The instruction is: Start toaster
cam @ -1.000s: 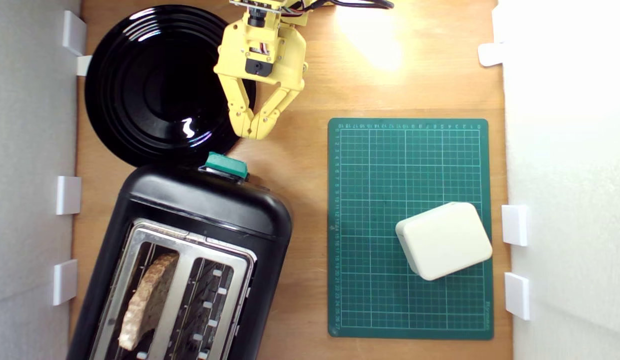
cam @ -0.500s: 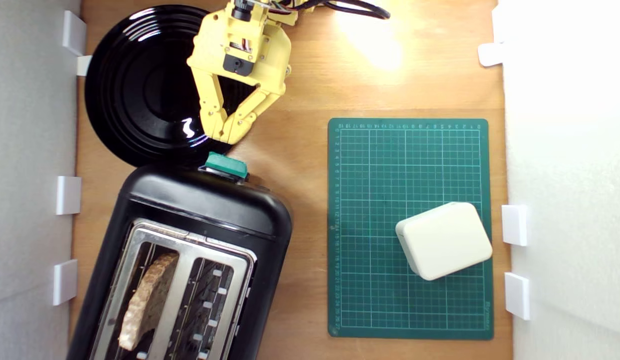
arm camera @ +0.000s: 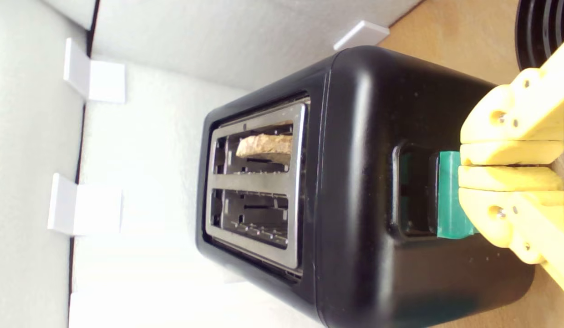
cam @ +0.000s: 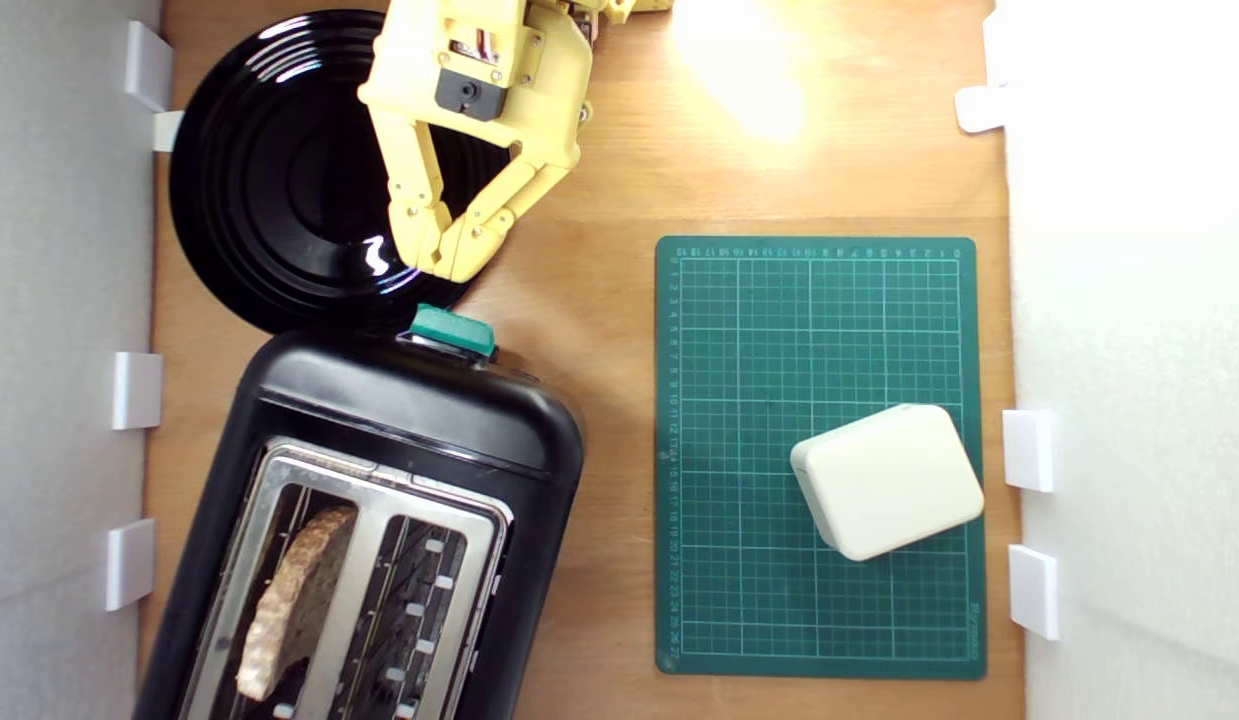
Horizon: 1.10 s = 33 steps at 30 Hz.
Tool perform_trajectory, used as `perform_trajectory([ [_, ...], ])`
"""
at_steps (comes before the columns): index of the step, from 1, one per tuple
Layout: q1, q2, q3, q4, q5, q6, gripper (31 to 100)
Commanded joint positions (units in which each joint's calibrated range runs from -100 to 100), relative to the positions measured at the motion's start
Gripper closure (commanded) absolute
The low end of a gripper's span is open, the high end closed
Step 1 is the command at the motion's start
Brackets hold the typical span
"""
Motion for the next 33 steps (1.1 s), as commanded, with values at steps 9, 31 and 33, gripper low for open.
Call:
perform_trajectory([
  [9, 0.19, 11.11, -11.48, -0.15, 0.06, -2.27, 98.9],
  [31, 0.03, 18.27, -13.76, -1.65, -0.03, -2.64, 98.9],
  [33, -0.53, 19.02, -13.76, -1.65, -0.20, -2.69, 98.9],
])
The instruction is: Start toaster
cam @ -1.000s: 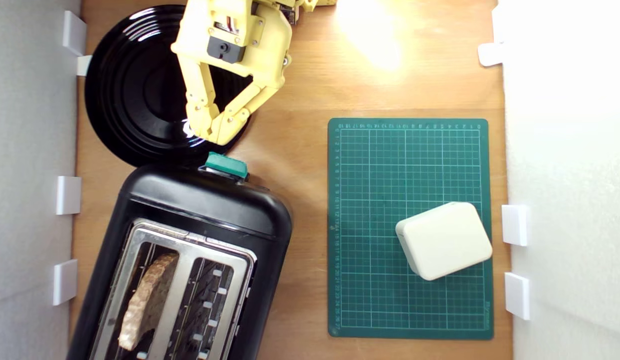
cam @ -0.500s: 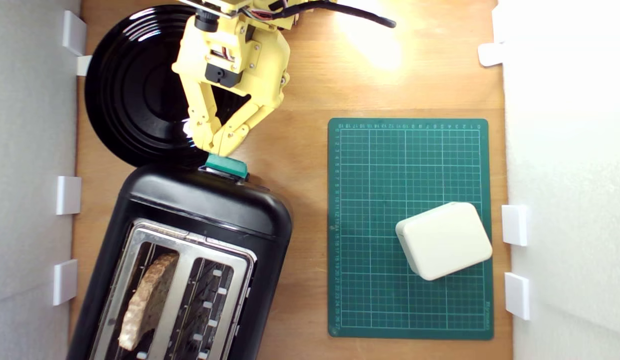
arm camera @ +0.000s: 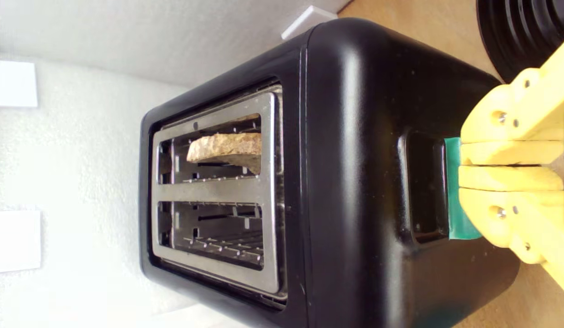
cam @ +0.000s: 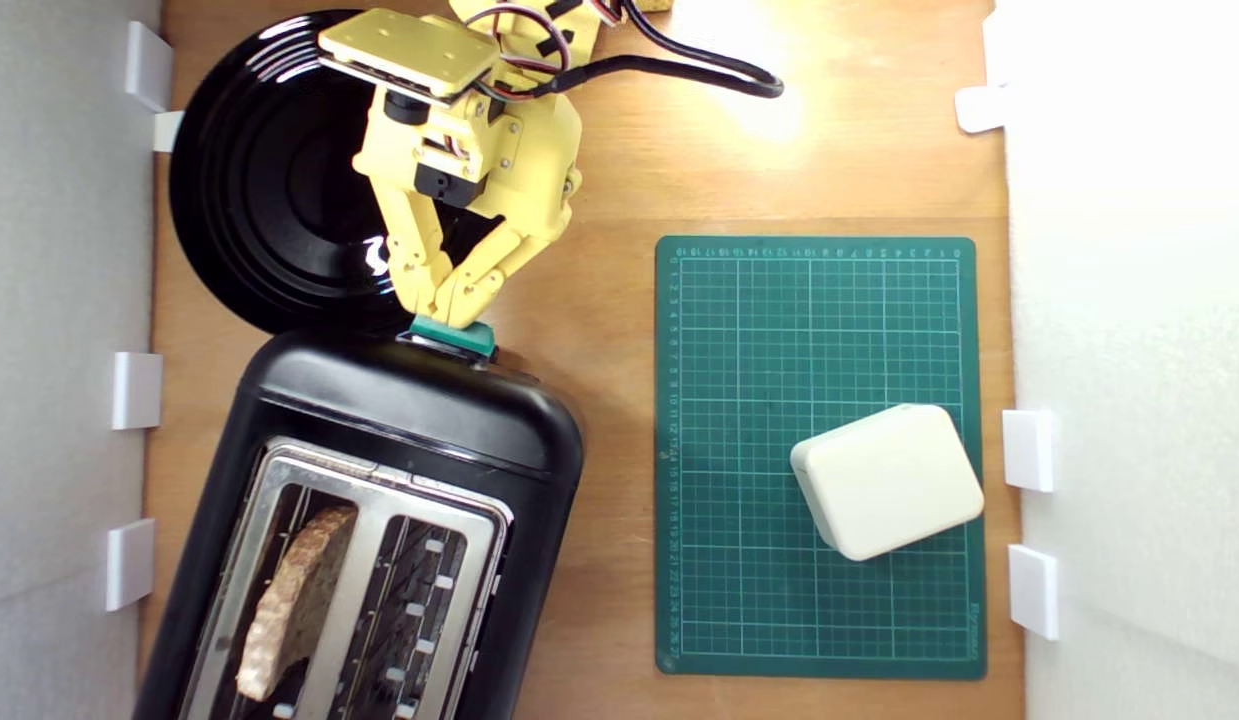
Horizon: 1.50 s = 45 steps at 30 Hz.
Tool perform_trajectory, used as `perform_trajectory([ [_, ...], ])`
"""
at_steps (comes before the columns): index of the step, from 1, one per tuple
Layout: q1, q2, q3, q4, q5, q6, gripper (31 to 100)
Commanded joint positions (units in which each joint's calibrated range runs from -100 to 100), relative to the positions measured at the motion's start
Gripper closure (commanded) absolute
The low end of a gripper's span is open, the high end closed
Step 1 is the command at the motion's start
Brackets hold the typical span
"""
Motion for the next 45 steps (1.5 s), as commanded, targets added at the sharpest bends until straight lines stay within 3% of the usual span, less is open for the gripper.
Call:
perform_trajectory([
  [1, -1.15, 0.93, -3.75, -0.21, -0.37, 0.11, 98.9],
  [14, -1.15, 5.84, -7.84, -0.21, -0.37, -0.20, 98.9],
  [32, -0.44, 7.67, 2.98, -0.21, -0.37, -0.15, 98.9],
  [45, 0.52, 15.08, 2.98, -0.30, -0.29, -0.26, 98.9],
])
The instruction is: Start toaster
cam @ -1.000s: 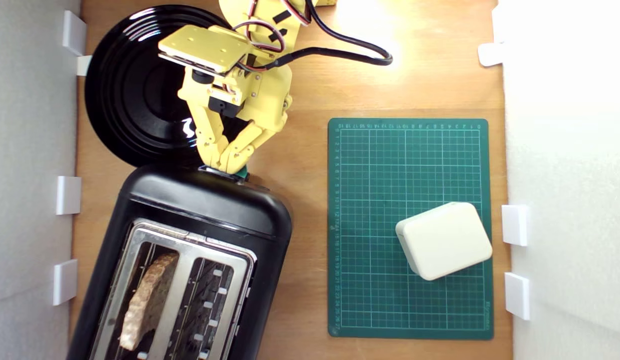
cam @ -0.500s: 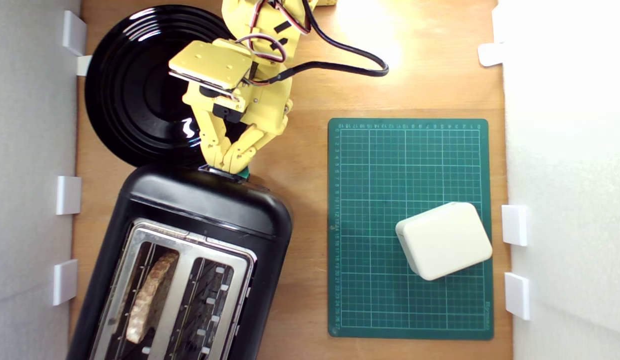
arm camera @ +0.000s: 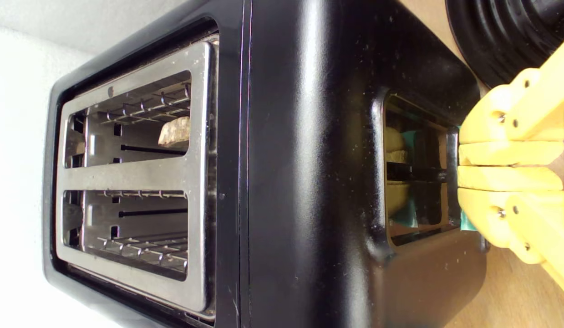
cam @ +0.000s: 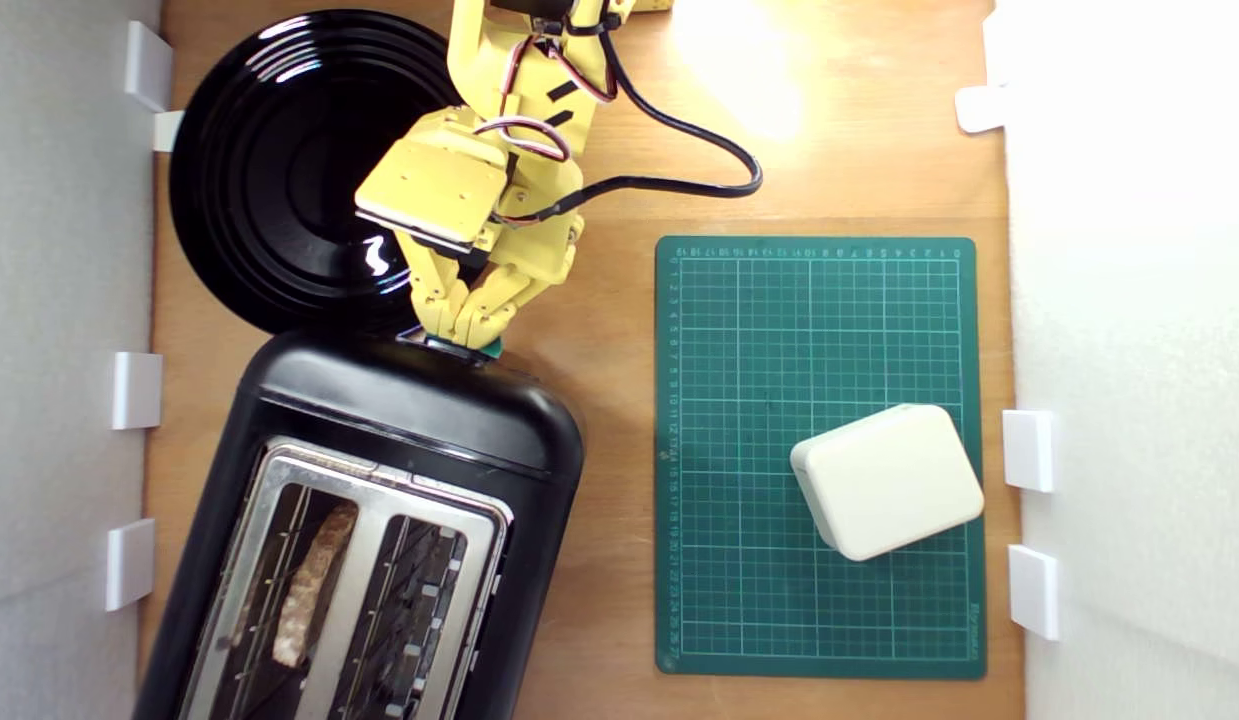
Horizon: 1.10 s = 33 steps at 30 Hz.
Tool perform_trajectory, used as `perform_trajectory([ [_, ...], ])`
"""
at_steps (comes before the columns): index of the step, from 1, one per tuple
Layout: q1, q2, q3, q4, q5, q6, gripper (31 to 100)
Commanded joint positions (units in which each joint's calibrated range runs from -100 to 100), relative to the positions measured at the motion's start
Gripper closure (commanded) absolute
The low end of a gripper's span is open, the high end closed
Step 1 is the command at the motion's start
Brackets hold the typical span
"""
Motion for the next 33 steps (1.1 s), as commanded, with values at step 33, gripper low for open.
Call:
perform_trajectory([
  [33, 3.52, 20.89, 0.28, -0.68, -1.15, 0.17, 98.8],
])
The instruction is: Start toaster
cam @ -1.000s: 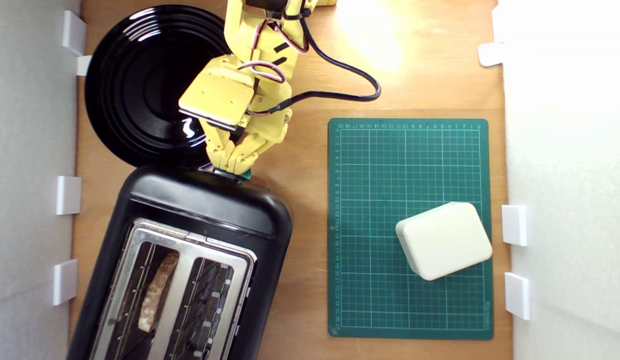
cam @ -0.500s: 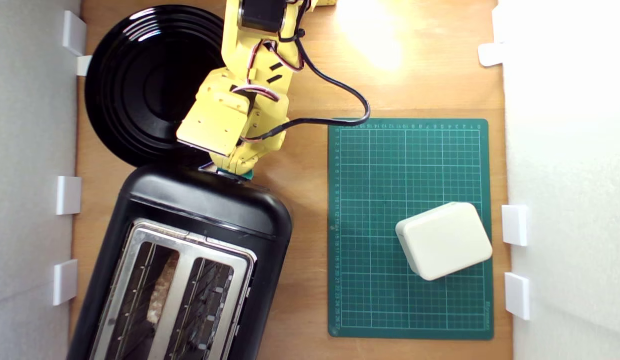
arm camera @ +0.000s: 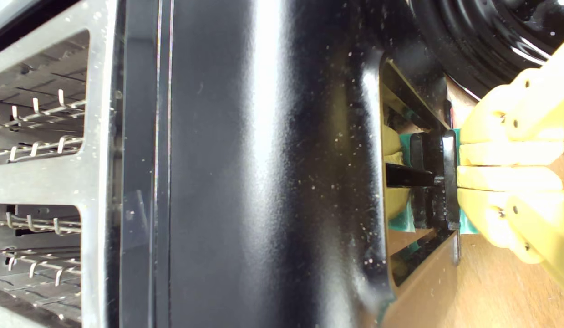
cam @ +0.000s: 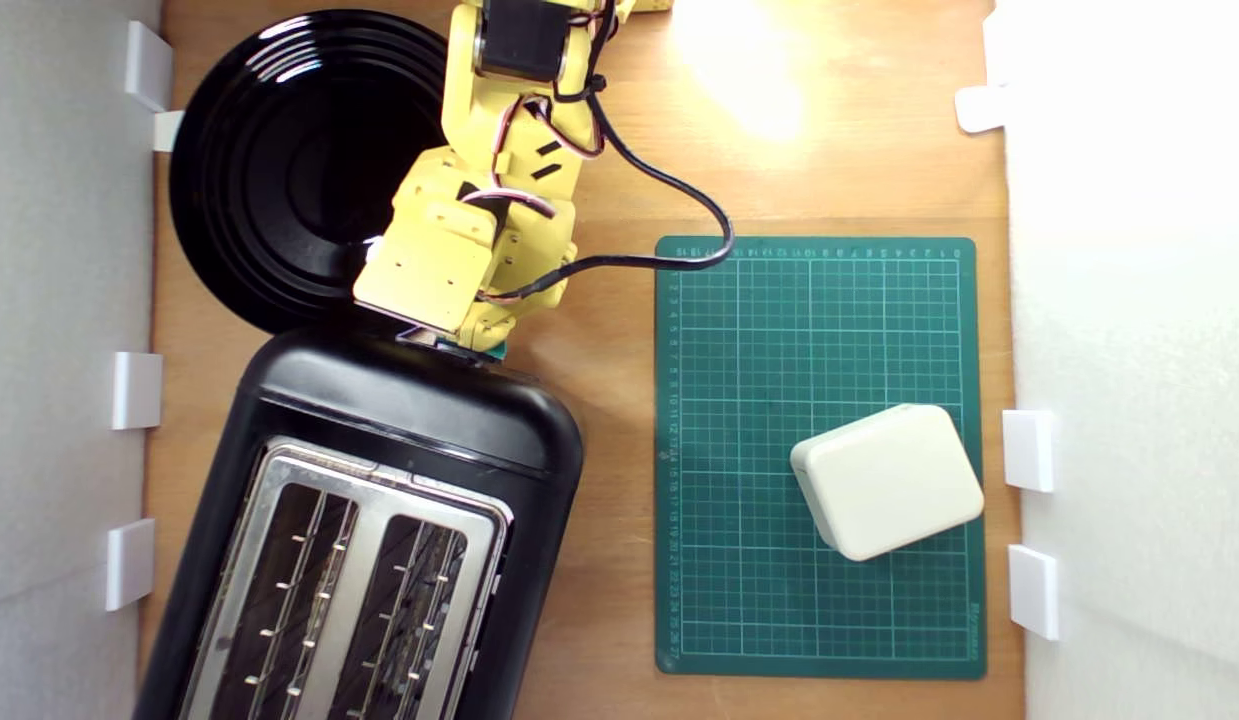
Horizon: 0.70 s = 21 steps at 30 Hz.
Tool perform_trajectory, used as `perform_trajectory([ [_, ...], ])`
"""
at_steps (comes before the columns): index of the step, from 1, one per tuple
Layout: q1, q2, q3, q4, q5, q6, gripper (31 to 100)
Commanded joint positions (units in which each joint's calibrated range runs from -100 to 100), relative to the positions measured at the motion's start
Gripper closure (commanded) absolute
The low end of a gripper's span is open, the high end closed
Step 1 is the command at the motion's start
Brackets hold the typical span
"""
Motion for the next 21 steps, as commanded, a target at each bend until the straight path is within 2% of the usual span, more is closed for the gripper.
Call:
perform_trajectory([
  [1, 1.44, 6.55, 1.30, 0.47, -0.38, 0.17, 98.8],
  [4, 1.44, 7.05, 3.21, 0.56, -1.58, 0.17, 98.8],
  [9, 1.44, 6.47, 10.12, 0.38, -10.06, 0.17, 98.8],
  [21, 1.36, 7.22, 13.21, 0.66, -10.32, 0.17, 98.9],
])
